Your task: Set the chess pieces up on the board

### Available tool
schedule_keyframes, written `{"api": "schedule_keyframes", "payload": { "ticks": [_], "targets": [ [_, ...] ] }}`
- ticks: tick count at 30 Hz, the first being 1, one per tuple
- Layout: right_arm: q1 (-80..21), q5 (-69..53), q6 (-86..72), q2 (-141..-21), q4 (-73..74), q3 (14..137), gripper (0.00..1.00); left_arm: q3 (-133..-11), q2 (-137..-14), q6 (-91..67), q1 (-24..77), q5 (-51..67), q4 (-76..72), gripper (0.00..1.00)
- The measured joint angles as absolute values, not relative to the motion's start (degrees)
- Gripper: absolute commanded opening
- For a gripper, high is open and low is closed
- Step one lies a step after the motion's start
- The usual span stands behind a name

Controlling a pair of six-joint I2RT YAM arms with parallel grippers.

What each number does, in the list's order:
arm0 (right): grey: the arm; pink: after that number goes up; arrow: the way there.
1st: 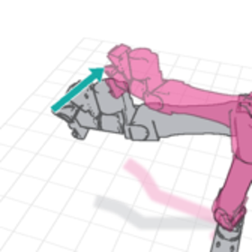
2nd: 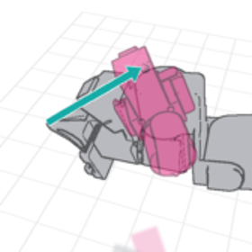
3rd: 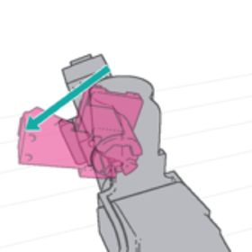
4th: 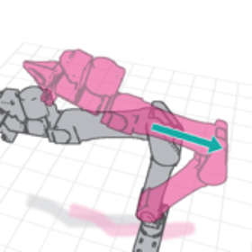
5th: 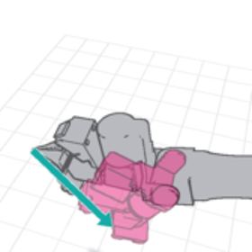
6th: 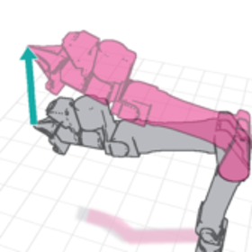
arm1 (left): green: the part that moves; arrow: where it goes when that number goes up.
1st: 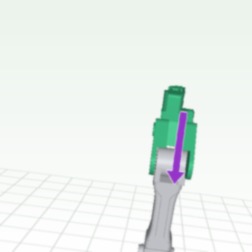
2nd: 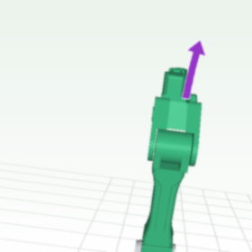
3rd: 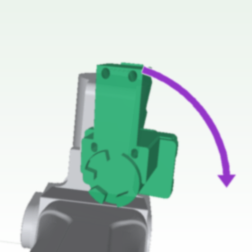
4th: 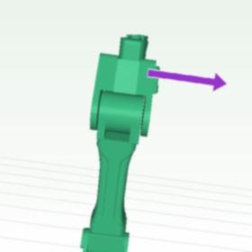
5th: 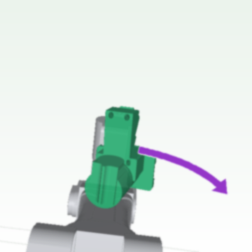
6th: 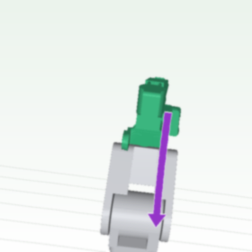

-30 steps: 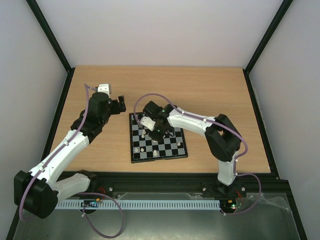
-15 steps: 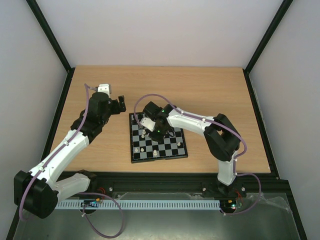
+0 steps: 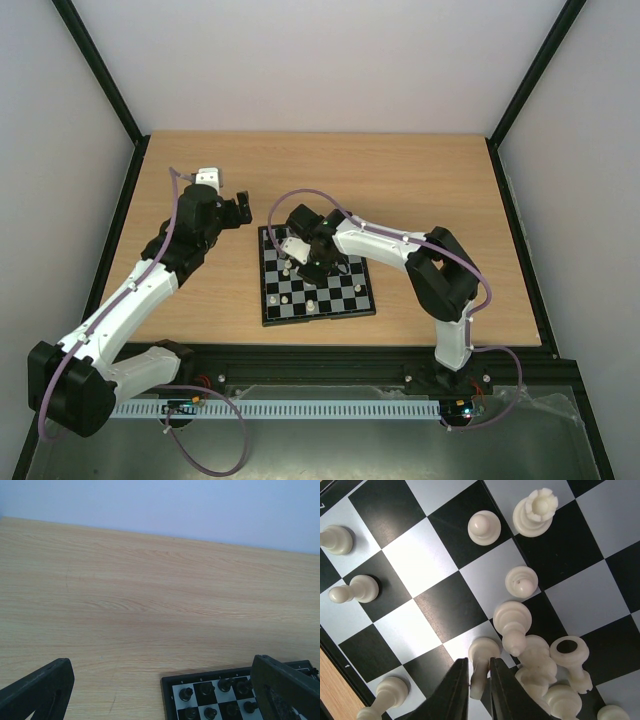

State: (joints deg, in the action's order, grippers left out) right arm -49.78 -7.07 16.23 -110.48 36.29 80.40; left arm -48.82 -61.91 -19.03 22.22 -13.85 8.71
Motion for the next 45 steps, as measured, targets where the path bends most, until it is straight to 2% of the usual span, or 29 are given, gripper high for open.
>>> {"api": "schedule_keyframes", "payload": {
  "ticks": [3,11,18,26,32,45],
  "targets": [
    [-49.8,-7.3,16.3,-110.5,36.4,80.4,0.17,-48.8,-61.9,-19.0,22.2,-13.6,8.7,0.99],
    [-49.8,-7.6,16.5,-110.5,36.4,79.7,0.08,-48.8,-61.9,-18.8,22.2,-13.1,8.8,0.99],
    [-49.8,-8.5,16.5,-109.7,37.4,79.7,0.06,-48.8,-61.9,-18.7,22.2,-12.9,8.8,0.99],
    [-49.8,-6.8,16.7,-100.7,41.7,79.4,0.06,-48.8,-61.9,-18.6,22.2,-12.6,8.8,0.99],
    [-49.8,-3.2,17.4,-93.0,42.6,73.4,0.07,-48.9,-61.9,-18.6,22.2,-12.2,8.8,0.99],
    [-49.8,-1.3,19.0,-89.4,41.5,60.9,0.09,-48.9,-62.4,-18.6,22.2,-11.2,9.0,0.99]
  ]
}}
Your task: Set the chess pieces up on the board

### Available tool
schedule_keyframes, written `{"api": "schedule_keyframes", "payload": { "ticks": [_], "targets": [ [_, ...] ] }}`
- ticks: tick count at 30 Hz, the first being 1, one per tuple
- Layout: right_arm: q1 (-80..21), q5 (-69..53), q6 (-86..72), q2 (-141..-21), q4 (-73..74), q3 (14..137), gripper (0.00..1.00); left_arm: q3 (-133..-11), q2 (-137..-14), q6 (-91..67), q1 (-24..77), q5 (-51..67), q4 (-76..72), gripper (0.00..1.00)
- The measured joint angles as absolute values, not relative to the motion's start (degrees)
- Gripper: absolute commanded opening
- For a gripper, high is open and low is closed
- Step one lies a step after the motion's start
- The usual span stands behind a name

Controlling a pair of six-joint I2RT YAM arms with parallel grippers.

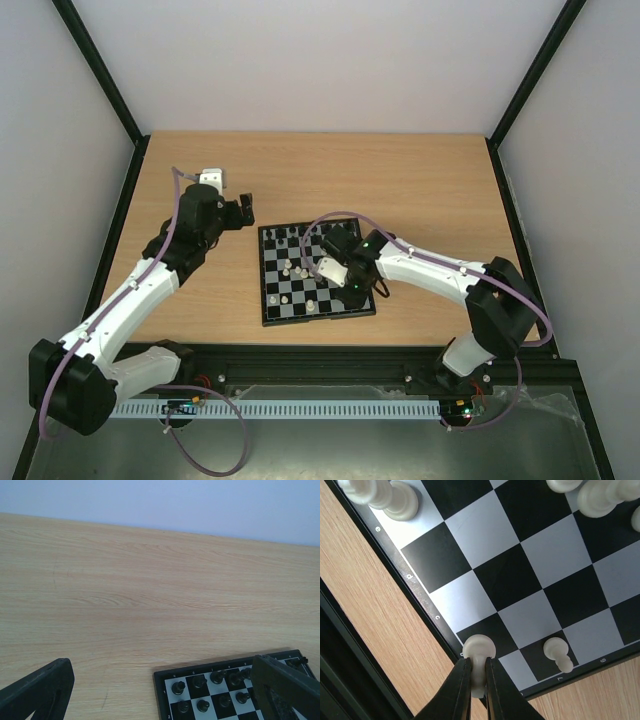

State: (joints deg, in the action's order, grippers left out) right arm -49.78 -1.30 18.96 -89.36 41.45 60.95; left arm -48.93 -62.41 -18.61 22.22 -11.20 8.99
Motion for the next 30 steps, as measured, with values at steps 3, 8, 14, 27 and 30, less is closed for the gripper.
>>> {"api": "schedule_keyframes", "payload": {
  "ticks": [3,8,14,27,30],
  "targets": [
    [-49.8,-1.3,19.1,-89.4,40.4,59.7,0.09,-48.9,-62.5,-18.6,22.2,-10.9,9.0,0.99],
    [-49.9,-1.0,19.1,-89.6,39.0,58.2,0.09,-48.9,-62.5,-18.6,22.2,-10.9,9.0,0.99],
    [-50.2,0.1,19.1,-89.9,38.1,57.4,0.09,-48.9,-62.5,-18.6,22.2,-10.9,9.0,0.99],
    [-50.3,0.3,19.2,-91.5,37.1,56.7,0.21,-48.9,-62.5,-18.6,22.2,-10.7,9.0,0.99],
    [-50.3,0.3,19.2,-91.8,37.1,56.7,0.26,-48.9,-62.6,-18.6,22.2,-10.7,9.0,0.99]
  ]
}}
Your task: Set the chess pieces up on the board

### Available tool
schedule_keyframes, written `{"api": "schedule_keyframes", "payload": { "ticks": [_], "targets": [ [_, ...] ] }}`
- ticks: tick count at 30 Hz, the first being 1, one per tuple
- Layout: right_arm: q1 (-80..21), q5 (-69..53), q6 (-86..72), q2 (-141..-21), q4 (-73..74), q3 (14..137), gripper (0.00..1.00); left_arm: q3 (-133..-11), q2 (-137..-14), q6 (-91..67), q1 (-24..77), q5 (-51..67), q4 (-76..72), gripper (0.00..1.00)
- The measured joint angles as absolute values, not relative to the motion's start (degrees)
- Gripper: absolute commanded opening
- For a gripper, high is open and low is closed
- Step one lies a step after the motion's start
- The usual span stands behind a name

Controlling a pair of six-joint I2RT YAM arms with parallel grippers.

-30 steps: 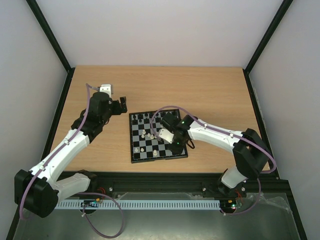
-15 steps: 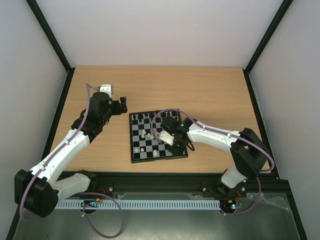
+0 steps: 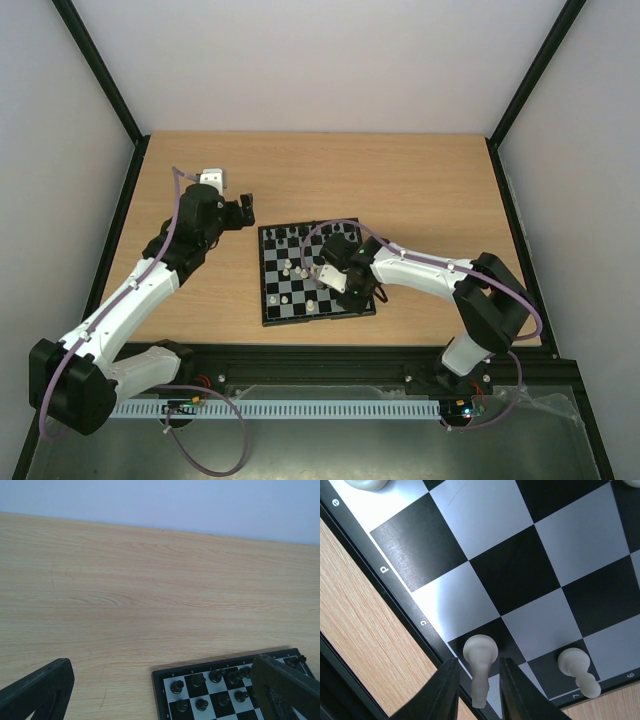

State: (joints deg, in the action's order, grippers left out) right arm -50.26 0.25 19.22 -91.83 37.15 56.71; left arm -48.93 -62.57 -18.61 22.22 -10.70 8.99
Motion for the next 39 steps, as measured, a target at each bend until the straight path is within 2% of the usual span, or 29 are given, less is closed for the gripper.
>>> {"api": "schedule_keyframes", "payload": {
  "ticks": [13,22,28,39],
  "targets": [
    [-47.6,-2.1,20.1,-87.2,42.2,65.1,0.33,-48.9,-62.6,-18.6,22.2,-10.5,9.1,0.99],
    [-42.3,0.4,19.9,-88.2,41.3,64.4,0.3,-48.9,-62.6,-18.6,22.2,-10.4,9.5,0.99],
    [-42.2,2.2,18.8,-90.6,38.2,63.8,0.24,-48.9,-62.8,-18.6,22.2,-10.1,9.5,0.99],
    [-42.2,3.0,17.1,-99.5,32.0,69.2,0.22,-49.6,-63.0,-18.6,22.2,-10.0,9.8,0.99]
  ]
}}
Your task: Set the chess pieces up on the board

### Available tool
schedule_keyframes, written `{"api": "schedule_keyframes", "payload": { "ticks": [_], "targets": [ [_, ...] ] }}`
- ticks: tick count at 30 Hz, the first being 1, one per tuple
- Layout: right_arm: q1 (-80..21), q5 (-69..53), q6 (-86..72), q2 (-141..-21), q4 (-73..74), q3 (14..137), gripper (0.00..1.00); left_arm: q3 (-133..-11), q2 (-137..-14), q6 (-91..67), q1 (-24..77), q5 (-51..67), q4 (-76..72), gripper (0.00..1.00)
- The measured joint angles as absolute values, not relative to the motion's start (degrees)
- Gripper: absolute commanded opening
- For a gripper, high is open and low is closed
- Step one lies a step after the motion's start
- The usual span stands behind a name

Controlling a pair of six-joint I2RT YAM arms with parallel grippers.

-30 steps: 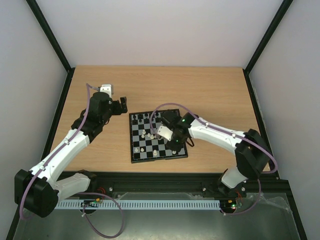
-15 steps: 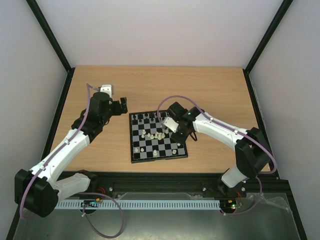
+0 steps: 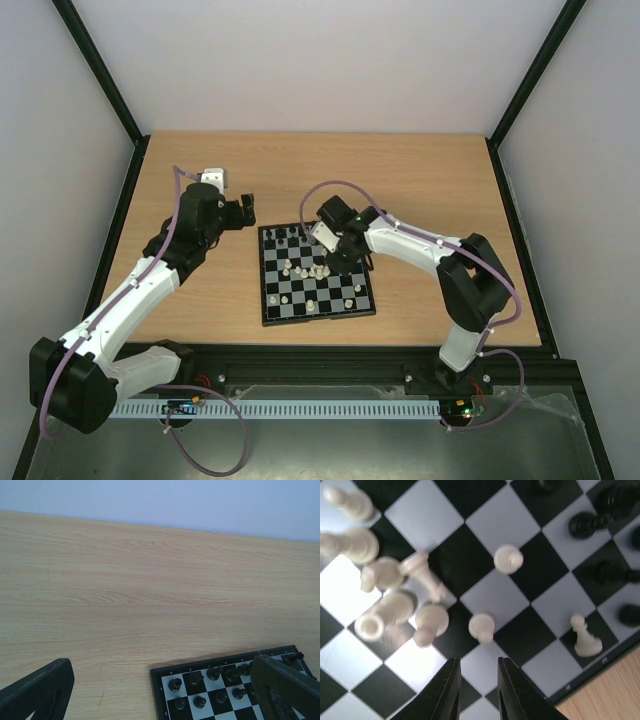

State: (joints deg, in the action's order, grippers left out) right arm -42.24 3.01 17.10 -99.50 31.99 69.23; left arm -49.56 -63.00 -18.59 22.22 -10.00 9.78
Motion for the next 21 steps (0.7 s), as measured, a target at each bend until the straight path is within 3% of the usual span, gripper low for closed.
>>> {"api": "schedule_keyframes", "payload": {
  "ticks": [9,13,21],
  "targets": [
    [-42.2,2.1,16.0,-105.8,30.4,73.5,0.15,-49.6,-63.0,-18.6,22.2,-9.8,9.8,0.99],
    [-42.2,2.0,15.7,-106.3,30.4,73.6,0.08,-49.6,-63.0,-18.6,22.2,-9.5,9.8,0.99],
    [-42.2,2.0,15.4,-105.8,30.8,73.5,0.04,-49.6,-63.0,-18.6,22.2,-9.2,9.8,0.99]
  ]
}}
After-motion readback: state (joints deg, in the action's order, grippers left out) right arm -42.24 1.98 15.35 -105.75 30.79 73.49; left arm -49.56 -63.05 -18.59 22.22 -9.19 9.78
